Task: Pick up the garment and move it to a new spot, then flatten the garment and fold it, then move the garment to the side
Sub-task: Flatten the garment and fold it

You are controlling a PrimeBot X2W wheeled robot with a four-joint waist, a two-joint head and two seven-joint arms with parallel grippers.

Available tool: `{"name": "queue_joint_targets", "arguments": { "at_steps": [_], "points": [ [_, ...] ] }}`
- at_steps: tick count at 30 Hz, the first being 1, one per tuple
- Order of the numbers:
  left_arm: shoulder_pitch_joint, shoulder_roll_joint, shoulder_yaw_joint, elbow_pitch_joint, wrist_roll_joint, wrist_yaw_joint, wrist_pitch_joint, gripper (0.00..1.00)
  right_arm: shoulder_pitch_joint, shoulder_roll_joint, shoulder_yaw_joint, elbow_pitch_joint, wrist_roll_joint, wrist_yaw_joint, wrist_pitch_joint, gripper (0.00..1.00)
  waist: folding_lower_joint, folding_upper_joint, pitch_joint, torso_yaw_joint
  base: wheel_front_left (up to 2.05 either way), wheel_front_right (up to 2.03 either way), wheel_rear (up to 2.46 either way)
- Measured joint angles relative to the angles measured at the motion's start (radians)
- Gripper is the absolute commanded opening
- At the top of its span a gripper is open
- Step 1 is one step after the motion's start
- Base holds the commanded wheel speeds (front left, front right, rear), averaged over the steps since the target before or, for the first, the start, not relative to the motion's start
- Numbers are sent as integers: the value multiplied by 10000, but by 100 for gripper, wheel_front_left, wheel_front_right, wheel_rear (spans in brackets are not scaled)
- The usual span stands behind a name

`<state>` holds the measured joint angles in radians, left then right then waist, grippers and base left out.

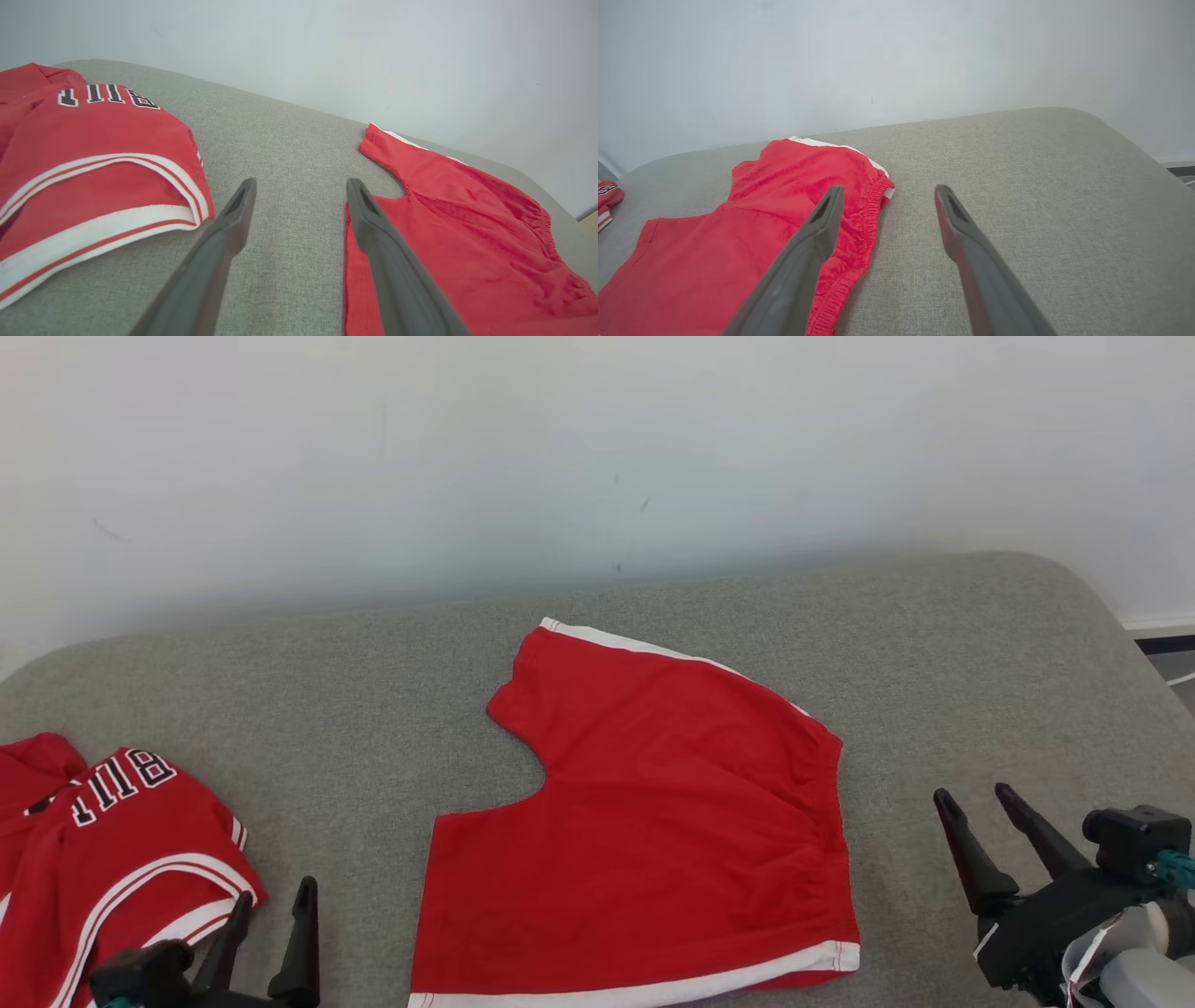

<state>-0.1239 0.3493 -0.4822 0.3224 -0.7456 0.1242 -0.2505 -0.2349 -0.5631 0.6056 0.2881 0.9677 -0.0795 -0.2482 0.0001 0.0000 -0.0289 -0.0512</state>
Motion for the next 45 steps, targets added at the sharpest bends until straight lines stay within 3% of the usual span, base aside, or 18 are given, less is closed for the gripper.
{"name": "queue_joint_targets", "arguments": {
  "at_steps": [3, 8, 19, 29, 45],
  "points": [
    [289, -54, 360, -151, 278, 0, -12, 100, 47, -4, -290, -42, -276, -186, -33, 100, 0, 0, 5, -26, 0, 0, 0],
    [749, -767, 1894, -382, 796, 0, -12, 100, 430, 142, -903, -376, -734, -316, -42, 100, 0, 0, 18, -39, 0, 0, 0],
    [1290, -1501, 2913, -1139, 2232, 0, -13, 100, 1143, 727, -2128, -1014, -1883, -443, -44, 100, 0, 0, 98, -63, 0, 0, 0],
    [1614, -1544, 2640, -1275, 3482, 0, -13, 100, 1699, 1068, -2362, -1275, -2964, -451, -44, 100, 0, 1, 200, -123, 0, 0, 0],
    [1677, -1651, 2796, -1231, 4201, 0, -13, 100, 1977, 1523, -3206, -1271, -3720, -451, -44, 100, 0, 0, 281, -158, 0, 0, 0]
  ]
}}
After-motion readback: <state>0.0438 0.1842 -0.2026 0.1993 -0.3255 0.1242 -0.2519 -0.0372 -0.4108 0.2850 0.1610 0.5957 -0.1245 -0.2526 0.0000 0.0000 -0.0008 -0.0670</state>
